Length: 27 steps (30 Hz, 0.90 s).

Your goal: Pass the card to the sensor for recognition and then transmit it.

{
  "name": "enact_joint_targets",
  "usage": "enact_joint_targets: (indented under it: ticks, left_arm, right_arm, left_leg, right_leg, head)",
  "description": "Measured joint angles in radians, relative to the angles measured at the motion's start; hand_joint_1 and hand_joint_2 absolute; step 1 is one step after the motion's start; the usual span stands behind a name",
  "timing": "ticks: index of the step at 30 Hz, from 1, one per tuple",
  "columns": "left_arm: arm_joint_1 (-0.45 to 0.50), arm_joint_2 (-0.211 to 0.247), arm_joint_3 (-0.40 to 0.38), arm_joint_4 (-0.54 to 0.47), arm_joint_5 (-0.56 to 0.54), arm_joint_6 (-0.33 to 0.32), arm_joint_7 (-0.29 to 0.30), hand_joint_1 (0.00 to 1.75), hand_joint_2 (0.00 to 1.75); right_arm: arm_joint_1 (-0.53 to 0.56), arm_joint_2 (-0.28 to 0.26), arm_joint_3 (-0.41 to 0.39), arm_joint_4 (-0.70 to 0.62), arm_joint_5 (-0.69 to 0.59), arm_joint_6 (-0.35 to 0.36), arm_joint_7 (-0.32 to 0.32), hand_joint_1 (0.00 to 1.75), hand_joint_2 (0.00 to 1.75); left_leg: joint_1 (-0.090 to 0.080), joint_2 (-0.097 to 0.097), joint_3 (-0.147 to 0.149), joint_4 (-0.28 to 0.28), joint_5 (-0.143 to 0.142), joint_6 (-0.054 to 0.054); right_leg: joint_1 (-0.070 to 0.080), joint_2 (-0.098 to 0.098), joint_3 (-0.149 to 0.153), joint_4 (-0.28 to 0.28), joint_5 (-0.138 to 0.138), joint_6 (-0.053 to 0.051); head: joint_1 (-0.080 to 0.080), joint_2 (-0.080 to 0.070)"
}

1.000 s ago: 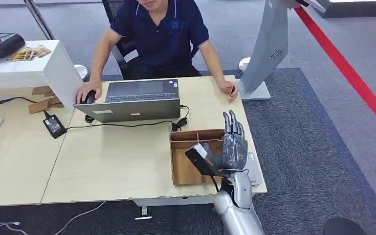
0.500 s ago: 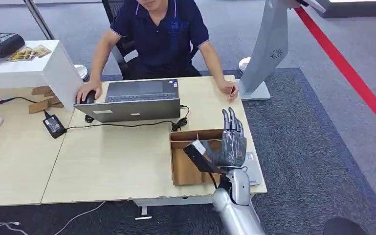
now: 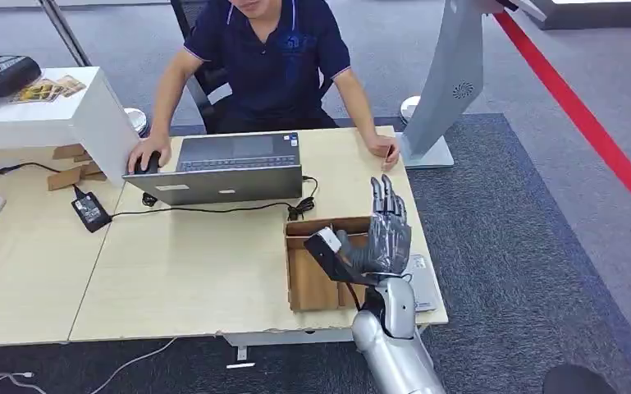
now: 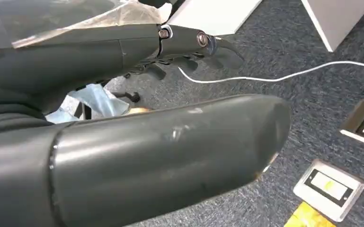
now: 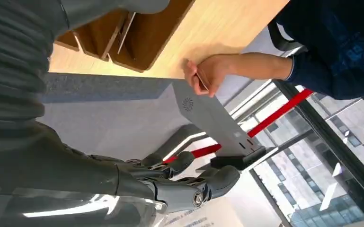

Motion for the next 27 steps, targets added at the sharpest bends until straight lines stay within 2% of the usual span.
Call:
enact_joint_targets:
  ticks: [10, 27]
  left_arm:
    - [0.000, 0.000, -0.002, 0.000, 0.018, 0.001, 0.000, 0.00, 0.00]
    - [0.000, 0.007, -0.021, 0.000, 0.036, 0.002, 0.004, 0.00, 0.00]
  right_arm:
    - [0.014, -0.019, 0.017, 0.023, 0.004, 0.000, 0.032, 0.00, 1.75]
    - [0.032, -0.085, 0.059, 0.028, 0.011, 0.000, 0.090, 0.00, 1.75]
  left_leg:
    - [0.000, 0.000, 0.000, 0.000, 0.000, 0.000]
    - [0.000, 0.000, 0.000, 0.000, 0.000, 0.000]
  right_leg:
    - [0.000, 0.000, 0.000, 0.000, 0.000, 0.000]
    - [0.000, 0.000, 0.000, 0.000, 0.000, 0.000]
  head:
    - [0.000, 0.000]
    - [0.000, 0.000]
